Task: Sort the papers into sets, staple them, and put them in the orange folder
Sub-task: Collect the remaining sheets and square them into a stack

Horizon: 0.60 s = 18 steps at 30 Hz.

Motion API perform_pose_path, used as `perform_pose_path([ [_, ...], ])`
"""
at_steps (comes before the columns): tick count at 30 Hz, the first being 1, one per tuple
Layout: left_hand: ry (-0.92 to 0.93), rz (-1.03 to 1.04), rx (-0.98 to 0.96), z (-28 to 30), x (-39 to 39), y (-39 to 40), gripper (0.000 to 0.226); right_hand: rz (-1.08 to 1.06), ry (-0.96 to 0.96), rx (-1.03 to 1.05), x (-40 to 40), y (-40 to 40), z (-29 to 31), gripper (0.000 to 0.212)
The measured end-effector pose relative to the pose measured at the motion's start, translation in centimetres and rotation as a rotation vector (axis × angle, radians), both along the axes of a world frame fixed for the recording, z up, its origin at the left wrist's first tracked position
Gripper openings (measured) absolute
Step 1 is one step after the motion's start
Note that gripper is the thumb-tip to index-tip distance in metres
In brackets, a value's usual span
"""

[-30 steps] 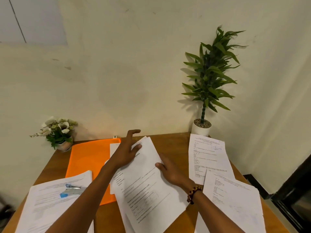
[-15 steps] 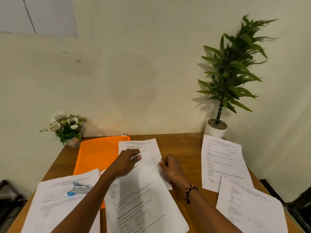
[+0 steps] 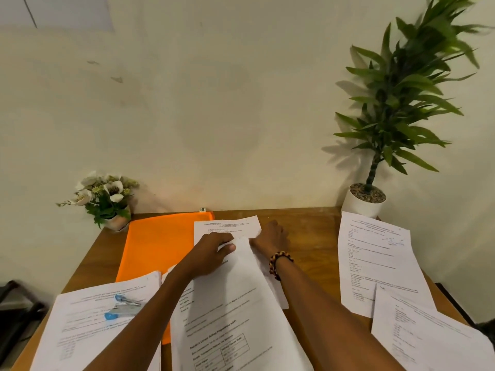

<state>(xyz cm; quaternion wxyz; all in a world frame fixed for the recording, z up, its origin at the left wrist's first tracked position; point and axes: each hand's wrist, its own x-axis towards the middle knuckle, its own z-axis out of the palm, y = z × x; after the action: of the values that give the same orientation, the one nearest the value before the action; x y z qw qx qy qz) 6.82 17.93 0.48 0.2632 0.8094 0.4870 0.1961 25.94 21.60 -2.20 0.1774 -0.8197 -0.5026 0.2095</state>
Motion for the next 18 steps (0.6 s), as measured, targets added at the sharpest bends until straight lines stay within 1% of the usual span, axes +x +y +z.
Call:
perform_pose_path([
  [1,-0.004,-0.006,0.003,0.1,0.0,0.0,0.017,-0.013,0.014,0.002,-0.1,0.4,-0.1,0.072],
  [3,-0.017,-0.021,0.013,0.1,-0.1,0.2,0.012,-0.012,0.032,-0.006,-0.2,0.9,-0.1,0.035],
  [4,-0.019,-0.027,0.024,0.2,-0.1,0.4,0.012,-0.008,0.041,-0.004,-0.1,0.8,-0.1,0.021],
  [5,-0.016,-0.031,0.035,0.2,-0.1,0.4,0.013,-0.002,0.037,0.017,0.0,0.8,-0.2,0.015],
  [7,-0.014,-0.024,0.048,0.4,0.0,0.6,0.012,0.026,0.068,0.06,0.7,0.1,-0.2,0.012],
  [10,-0.004,0.013,0.063,0.5,0.2,0.7,0.014,0.11,0.188,0.071,1.8,-2.3,0.5,0.013],
  [11,-0.002,0.018,0.084,0.5,0.3,0.7,0.018,0.13,0.239,0.057,2.4,-3.0,0.6,0.018],
  [13,0.003,0.016,0.139,0.6,0.7,0.5,0.024,0.145,0.407,0.023,3.5,-4.7,1.2,0.026],
  [14,0.012,0.016,0.163,0.7,1.0,0.5,0.025,0.148,0.505,-0.002,4.0,-5.5,1.6,0.026],
  [15,0.026,0.011,0.184,0.8,1.3,0.3,0.024,0.16,0.582,-0.032,4.7,-6.2,1.9,0.021],
  [16,0.042,-0.002,0.202,0.9,1.6,0.3,0.022,0.186,0.622,-0.061,5.2,-6.8,2.3,0.016],
  [18,0.077,-0.043,0.233,1.2,2.2,-0.1,0.018,0.245,0.644,-0.098,6.2,-8.1,2.9,0.013],
])
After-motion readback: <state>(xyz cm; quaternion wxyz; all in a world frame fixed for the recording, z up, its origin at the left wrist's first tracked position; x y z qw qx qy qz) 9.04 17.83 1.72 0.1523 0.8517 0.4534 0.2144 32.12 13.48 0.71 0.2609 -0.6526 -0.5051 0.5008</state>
